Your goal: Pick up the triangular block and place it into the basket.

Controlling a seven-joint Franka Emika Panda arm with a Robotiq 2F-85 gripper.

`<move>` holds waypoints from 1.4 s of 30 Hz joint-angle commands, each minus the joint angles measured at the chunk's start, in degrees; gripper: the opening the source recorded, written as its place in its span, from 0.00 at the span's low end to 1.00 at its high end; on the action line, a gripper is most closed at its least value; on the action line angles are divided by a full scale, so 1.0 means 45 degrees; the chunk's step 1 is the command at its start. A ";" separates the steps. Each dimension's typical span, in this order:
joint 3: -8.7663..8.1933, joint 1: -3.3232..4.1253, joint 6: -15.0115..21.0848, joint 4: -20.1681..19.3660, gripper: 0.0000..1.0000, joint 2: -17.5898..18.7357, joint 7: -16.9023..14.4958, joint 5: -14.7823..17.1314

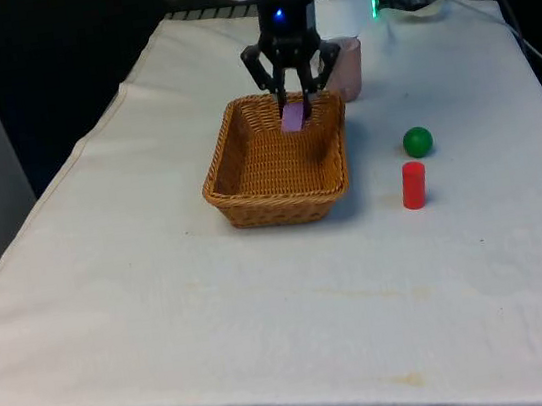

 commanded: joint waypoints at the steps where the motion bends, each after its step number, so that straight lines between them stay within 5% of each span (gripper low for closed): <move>1: 0.0064 -0.0089 0.0191 -0.0038 0.33 0.0038 -0.0331 0.0255; 7: -0.0191 -0.0204 0.0840 -0.0064 0.33 0.0471 -0.1133 0.0446; 8: -0.0357 -0.0076 0.0700 -0.0013 0.33 0.0522 -0.0891 0.0191; 9: -0.0216 -0.0216 0.0929 -0.0064 0.33 0.0560 -0.1261 0.0497; 16: -0.0229 -0.0306 0.1668 -0.0051 0.33 0.1222 -0.2215 0.1031; 17: -0.0484 -0.0140 0.1515 -0.0013 0.33 0.1235 -0.1884 0.0700; 18: -0.0216 -0.0318 0.1757 -0.0038 0.33 0.1299 -0.2330 0.1120; 21: -0.0191 -0.0344 0.2012 -0.0013 0.34 0.1566 -0.2725 0.1388; 25: -0.0191 -0.0344 0.2152 0.0025 0.51 0.1744 -0.3030 0.1617; 26: -0.0471 -0.0140 0.2101 0.0038 0.60 0.1846 -0.2801 0.1362; 27: -0.0204 -0.0344 0.2177 0.0038 0.60 0.1795 -0.3132 0.1719; 33: -0.0204 -0.0344 0.2203 0.0076 0.93 0.1872 -0.3259 0.1783; 34: -0.0471 -0.0153 0.2114 0.0089 0.97 0.1948 -0.2967 0.1451; 37: -0.0191 -0.0357 0.2203 0.0076 1.00 0.1872 -0.3259 0.1795; 42: -0.0382 -0.0216 0.2012 0.0153 1.00 0.1681 -0.3209 0.1553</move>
